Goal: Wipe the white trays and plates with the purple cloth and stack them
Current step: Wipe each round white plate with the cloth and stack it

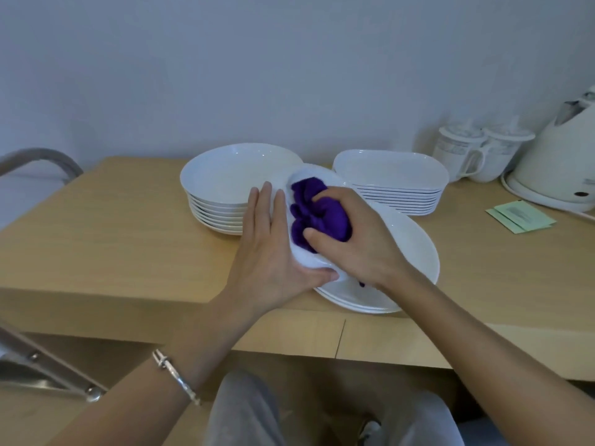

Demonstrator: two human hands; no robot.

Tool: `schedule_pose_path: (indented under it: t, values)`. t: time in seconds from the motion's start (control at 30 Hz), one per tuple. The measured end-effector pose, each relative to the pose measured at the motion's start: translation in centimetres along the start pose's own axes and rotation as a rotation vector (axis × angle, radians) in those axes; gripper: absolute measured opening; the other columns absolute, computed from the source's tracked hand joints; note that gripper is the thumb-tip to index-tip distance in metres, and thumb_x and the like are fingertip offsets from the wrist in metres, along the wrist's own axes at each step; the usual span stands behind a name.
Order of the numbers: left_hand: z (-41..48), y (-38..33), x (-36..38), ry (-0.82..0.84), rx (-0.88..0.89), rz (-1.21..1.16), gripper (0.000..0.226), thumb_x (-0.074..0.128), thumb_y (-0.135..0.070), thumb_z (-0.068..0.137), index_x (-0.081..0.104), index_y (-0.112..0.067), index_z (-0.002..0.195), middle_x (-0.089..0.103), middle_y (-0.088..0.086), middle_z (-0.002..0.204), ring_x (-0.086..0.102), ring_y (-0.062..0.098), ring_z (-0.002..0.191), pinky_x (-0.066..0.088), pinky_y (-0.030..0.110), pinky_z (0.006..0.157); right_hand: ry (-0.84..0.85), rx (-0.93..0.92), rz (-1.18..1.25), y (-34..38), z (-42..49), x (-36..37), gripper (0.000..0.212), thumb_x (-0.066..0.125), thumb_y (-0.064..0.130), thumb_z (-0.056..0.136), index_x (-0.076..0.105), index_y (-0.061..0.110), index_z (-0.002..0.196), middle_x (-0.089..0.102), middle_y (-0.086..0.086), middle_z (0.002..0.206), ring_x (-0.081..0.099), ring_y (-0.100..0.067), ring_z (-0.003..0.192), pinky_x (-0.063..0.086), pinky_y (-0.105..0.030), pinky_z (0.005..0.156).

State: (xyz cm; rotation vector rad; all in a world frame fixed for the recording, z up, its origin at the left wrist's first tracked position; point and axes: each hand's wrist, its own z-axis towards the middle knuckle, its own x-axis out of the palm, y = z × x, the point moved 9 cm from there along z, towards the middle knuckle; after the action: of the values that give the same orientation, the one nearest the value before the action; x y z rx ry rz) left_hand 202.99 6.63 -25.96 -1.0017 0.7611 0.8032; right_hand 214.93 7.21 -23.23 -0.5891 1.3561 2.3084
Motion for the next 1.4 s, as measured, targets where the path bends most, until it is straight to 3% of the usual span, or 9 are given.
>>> schedule_pose_path:
  t: [0.23, 0.43, 0.57, 0.73, 0.87, 0.97, 1.07, 1.17, 1.4]
  values:
    - [0.1, 0.0, 0.0, 0.007, -0.005, 0.003, 0.136, 0.077, -0.063, 0.057, -0.009, -0.014, 0.150, -0.020, -0.003, 0.157, -0.022, 0.012, 0.143, -0.006, 0.027, 0.115, -0.144, 0.119, -0.041, -3.6, 4.4, -2.9, 0.033, 0.072, 0.025, 0.078, 0.056, 0.010, 0.102, 0.057, -0.004, 0.103, 0.053, -0.015, 0.090, 0.040, -0.017, 0.074]
    - [0.2, 0.1, 0.0, 0.000, -0.004, 0.000, 0.136, 0.078, -0.062, 0.057, -0.006, -0.012, 0.151, -0.018, -0.001, 0.158, -0.021, 0.014, 0.144, -0.007, 0.027, 0.115, -0.108, 0.236, 0.044, -5.6, 1.2, -4.0, 0.031, 0.072, 0.018, 0.079, 0.049, 0.028, 0.098, 0.056, 0.003, 0.104, 0.054, -0.009, 0.088, 0.039, -0.005, 0.069]
    - [0.2, 0.1, 0.2, -0.004, 0.005, -0.001, 0.136, 0.078, -0.062, 0.057, -0.006, -0.011, 0.151, -0.017, 0.000, 0.158, -0.021, 0.014, 0.144, -0.009, 0.025, 0.114, -0.153, 0.176, -0.013, -4.2, -0.4, -3.9, 0.026, 0.071, 0.012, 0.077, 0.057, 0.003, 0.096, 0.057, -0.013, 0.095, 0.052, -0.016, 0.084, 0.042, -0.019, 0.070]
    - [0.0, 0.2, 0.1, 0.005, 0.009, -0.002, 0.135, 0.077, -0.062, 0.057, -0.007, -0.012, 0.151, -0.018, -0.002, 0.158, -0.022, 0.012, 0.143, -0.009, 0.024, 0.113, -0.103, 0.102, -0.075, -2.2, 5.0, -2.3, 0.036, 0.075, 0.026, 0.075, 0.059, 0.015, 0.104, 0.055, 0.005, 0.095, 0.052, -0.011, 0.086, 0.038, -0.012, 0.070]
    - [0.0, 0.0, -0.1, 0.001, 0.001, -0.003, 0.135, 0.077, -0.063, 0.058, -0.007, -0.014, 0.151, -0.020, -0.005, 0.157, -0.023, 0.010, 0.142, -0.008, 0.024, 0.114, -0.060, 0.174, -0.052, -3.0, 9.1, -1.7, 0.035, 0.071, 0.034, 0.076, 0.056, 0.026, 0.106, 0.059, 0.010, 0.101, 0.056, -0.009, 0.090, 0.043, -0.021, 0.075]
    - [0.1, 0.1, -0.1, -0.005, -0.002, -0.003, 0.134, 0.078, -0.062, 0.057, -0.005, -0.014, 0.151, -0.018, -0.004, 0.158, -0.021, 0.010, 0.143, -0.008, 0.024, 0.114, -0.042, 0.186, -0.016, -3.2, 7.5, -2.4, 0.032, 0.072, 0.027, 0.076, 0.057, 0.023, 0.104, 0.060, 0.013, 0.094, 0.056, 0.001, 0.079, 0.041, -0.020, 0.067]
    - [0.2, 0.2, 0.0, -0.002, -0.004, 0.008, 0.135, 0.078, -0.063, 0.056, -0.004, -0.013, 0.151, -0.016, -0.001, 0.158, -0.020, 0.012, 0.144, -0.009, 0.024, 0.113, -0.058, 0.120, -0.048, -3.1, 3.8, -3.3, 0.030, 0.074, 0.011, 0.073, 0.061, 0.003, 0.099, 0.062, -0.006, 0.096, 0.052, -0.012, 0.080, 0.040, -0.019, 0.069]
    - [0.1, 0.2, 0.1, -0.005, -0.002, -0.016, 0.137, 0.079, -0.062, 0.055, -0.005, -0.012, 0.151, -0.016, -0.002, 0.158, -0.020, 0.011, 0.143, -0.009, 0.024, 0.113, -0.089, 0.161, -0.002, -3.5, -0.2, -4.0, 0.027, 0.074, 0.014, 0.071, 0.059, 0.018, 0.093, 0.059, 0.009, 0.095, 0.053, -0.009, 0.088, 0.038, -0.007, 0.071]
    - [0.2, 0.1, -0.1, -0.037, -0.017, -0.081, 0.148, 0.085, -0.061, 0.046, -0.006, -0.009, 0.150, -0.003, 0.002, 0.160, -0.014, 0.007, 0.143, -0.003, 0.025, 0.118, -0.034, -0.059, -0.018, 3.8, 0.5, -0.1, 0.028, 0.071, 0.010, 0.071, 0.056, -0.012, 0.079, 0.056, -0.028, 0.077, 0.046, -0.028, 0.070, 0.039, -0.039, 0.065]
